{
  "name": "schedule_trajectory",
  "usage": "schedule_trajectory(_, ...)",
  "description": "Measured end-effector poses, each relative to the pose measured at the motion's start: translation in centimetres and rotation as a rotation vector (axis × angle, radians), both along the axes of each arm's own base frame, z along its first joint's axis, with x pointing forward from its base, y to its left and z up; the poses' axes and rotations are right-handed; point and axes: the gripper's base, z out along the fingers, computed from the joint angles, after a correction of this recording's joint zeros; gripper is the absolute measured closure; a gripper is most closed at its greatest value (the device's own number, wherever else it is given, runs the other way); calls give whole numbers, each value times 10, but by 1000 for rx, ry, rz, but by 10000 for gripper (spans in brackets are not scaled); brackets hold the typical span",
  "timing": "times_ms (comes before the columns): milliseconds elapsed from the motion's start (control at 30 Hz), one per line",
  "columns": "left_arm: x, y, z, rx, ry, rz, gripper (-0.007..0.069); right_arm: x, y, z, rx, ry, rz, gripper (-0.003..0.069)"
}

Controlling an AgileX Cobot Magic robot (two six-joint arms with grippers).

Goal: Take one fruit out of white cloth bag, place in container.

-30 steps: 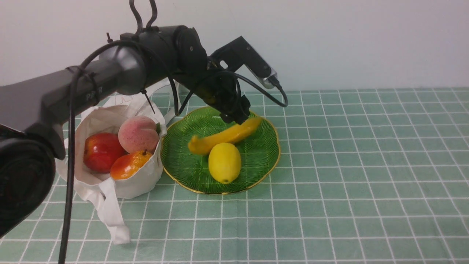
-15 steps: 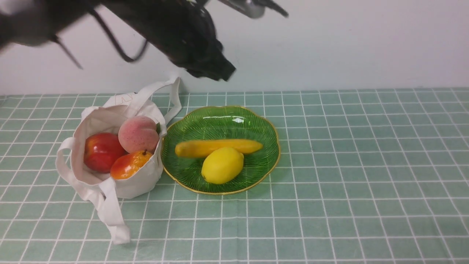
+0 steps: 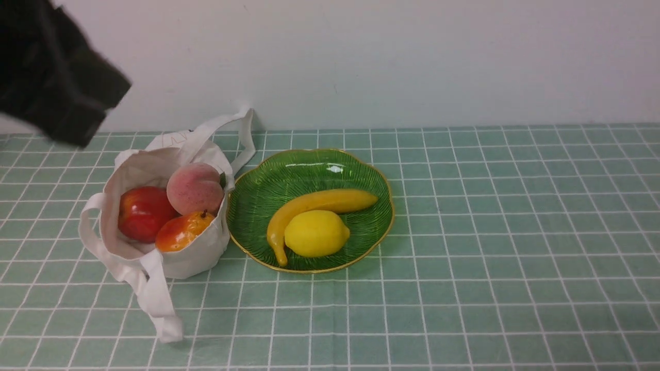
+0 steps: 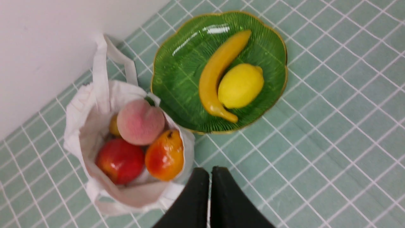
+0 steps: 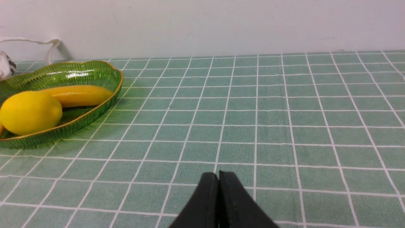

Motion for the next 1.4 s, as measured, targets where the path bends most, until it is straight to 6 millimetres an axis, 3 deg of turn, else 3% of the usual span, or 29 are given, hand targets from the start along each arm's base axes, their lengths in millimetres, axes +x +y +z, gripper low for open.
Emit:
schedule_trajectory(33, -7, 3, -3, -8, 3, 9, 632, 0, 0, 0, 0, 0, 0, 671)
schedule_trajectory(67, -33, 14, -16, -34, 5, 33, 632, 0, 0, 0, 0, 0, 0, 671)
schedule_trajectory(133, -53, 22, -30, -97, -23, 63, 632, 0, 0, 0, 0, 0, 0, 671)
schedule_trajectory(167, -75, 31, -49, -172, -80, 91, 632, 0, 0, 0, 0, 0, 0, 671)
schedule_trajectory(200, -86, 36, -54, -227, -138, 105, 632, 0, 0, 0, 0, 0, 0, 671)
schedule_trajectory(233, -97, 41, -75, -295, -193, 125, 632, 0, 0, 0, 0, 0, 0, 671)
schedule_trajectory(267, -96, 41, -74, -308, -206, 128, 632, 0, 0, 0, 0, 0, 0, 671)
schedule_trajectory(367, -124, 53, -117, -516, -393, 159, 632, 0, 0, 0, 0, 0, 0, 671)
schedule_trajectory(467, -135, 58, -148, -645, -492, 171, 632, 0, 0, 0, 0, 0, 0, 671)
schedule_trajectory(700, -135, 59, -175, -720, -559, 173, 632, 0, 0, 0, 0, 0, 0, 671)
schedule_trajectory(1167, -134, 58, -189, -660, -456, 198, 632, 0, 0, 0, 0, 0, 0, 671)
schedule_trajectory(1300, -129, 58, -206, -613, -412, 234, 632, 0, 0, 0, 0, 0, 0, 671)
schedule_trajectory(1400, -120, 58, -235, -554, -380, 330, 632, 0, 0, 0, 0, 0, 0, 671)
